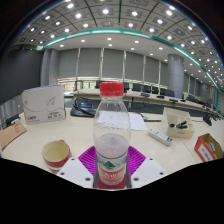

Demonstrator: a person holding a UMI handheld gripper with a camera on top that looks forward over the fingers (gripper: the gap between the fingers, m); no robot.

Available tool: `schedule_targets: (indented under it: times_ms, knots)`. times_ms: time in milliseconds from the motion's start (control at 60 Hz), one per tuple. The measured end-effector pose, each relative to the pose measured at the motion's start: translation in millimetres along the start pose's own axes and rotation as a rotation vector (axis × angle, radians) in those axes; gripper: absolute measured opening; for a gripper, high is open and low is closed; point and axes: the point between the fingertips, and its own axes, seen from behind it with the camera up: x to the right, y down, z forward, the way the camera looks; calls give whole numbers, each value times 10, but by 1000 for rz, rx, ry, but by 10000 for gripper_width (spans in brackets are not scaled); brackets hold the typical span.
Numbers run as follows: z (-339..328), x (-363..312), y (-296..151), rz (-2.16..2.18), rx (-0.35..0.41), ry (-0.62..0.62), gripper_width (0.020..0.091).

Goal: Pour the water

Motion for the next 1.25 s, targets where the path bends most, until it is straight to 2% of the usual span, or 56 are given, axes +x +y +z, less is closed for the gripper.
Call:
schedule_targets:
  times_ms: [50, 83, 117, 267, 300, 367, 383, 417, 483, 750, 983, 1250]
  knots:
    - [40, -18, 129, 26, -18, -6, 372]
    - [21, -3, 110, 44, 14, -2, 371]
    - [-2, 12, 140, 53, 6, 4, 378]
    - [-39, 57, 147, 83, -17, 3, 543]
    - [-41, 68, 180, 86, -42, 7, 621]
    - [-117, 90, 246, 71, -95, 23, 850]
    - [-146, 105, 257, 64, -108, 31, 868]
    - [-222, 139, 264, 51, -131, 51, 834]
    - [-434, 171, 230, 25, -165, 75, 868]
    - [-1725, -309, 23, 25, -304, 97, 855]
    - [-2477, -817, -157, 5, -322, 92, 859]
    - [-2675, -919, -271, 30, -317, 95, 861]
